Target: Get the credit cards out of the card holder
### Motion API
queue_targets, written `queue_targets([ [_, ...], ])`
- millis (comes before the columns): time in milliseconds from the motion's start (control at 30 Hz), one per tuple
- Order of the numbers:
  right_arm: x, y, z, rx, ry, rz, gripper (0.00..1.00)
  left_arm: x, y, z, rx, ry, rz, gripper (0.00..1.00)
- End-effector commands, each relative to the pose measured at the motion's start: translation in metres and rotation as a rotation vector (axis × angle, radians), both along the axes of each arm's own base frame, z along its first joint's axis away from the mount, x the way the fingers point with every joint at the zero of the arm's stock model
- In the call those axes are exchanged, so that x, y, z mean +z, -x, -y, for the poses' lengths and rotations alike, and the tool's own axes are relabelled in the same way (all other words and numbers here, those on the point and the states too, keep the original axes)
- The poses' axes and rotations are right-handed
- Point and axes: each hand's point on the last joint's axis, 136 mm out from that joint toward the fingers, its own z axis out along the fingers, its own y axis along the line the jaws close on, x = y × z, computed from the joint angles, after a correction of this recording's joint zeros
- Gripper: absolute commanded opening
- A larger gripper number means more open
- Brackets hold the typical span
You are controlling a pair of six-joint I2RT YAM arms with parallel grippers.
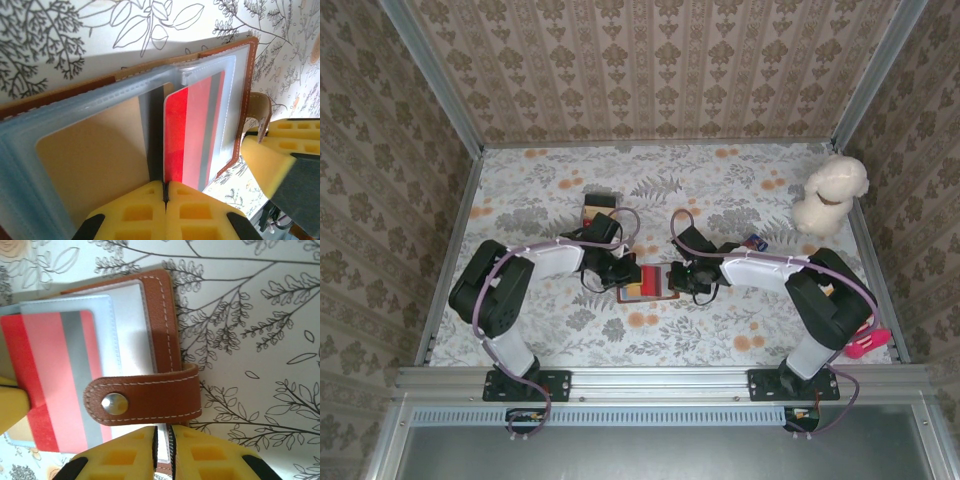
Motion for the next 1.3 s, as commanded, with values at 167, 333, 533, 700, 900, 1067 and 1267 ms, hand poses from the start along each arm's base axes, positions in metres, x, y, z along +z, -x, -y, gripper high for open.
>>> queue_targets([
  [167,0.030,-0.010,-0.032,0.066,-0.059,0.095,0.16,-0.001,0.004,-0.010,0.001,-0.032,0.006,0.00],
  [333,0.019,-0.015,-0.038,0.066,-0.039,0.060,0.15,-0.004,0.004,-0.010,0.001,-0.032,-0.002,0.00],
  [533,-0.002,-0.016,-0.042,0.061,-0.015,0.005,0.15,-0.003,0.003,-0.009,0.004,-0.027,-0.008,0.00],
  [700,-0.015,-0.011,-0.039,0.054,0.001,-0.023,0.14,-0.001,0.004,-0.005,-0.005,0.002,-0.017,0.03],
  [900,-0.020,-0.008,-0.040,0.056,-0.012,-0.041,0.14,0.001,0.005,0.004,-0.013,0.057,-0.039,0.15],
  [1067,-0.020,-0.007,-0.040,0.057,-0.015,-0.043,0.15,-0.001,0.004,0.006,-0.013,0.066,-0.047,0.16],
  [1267,-0.023,-0.005,-0.032,0.042,0.018,-0.050,0.15,-0.002,0.003,-0.002,-0.011,0.031,-0.036,0.02],
])
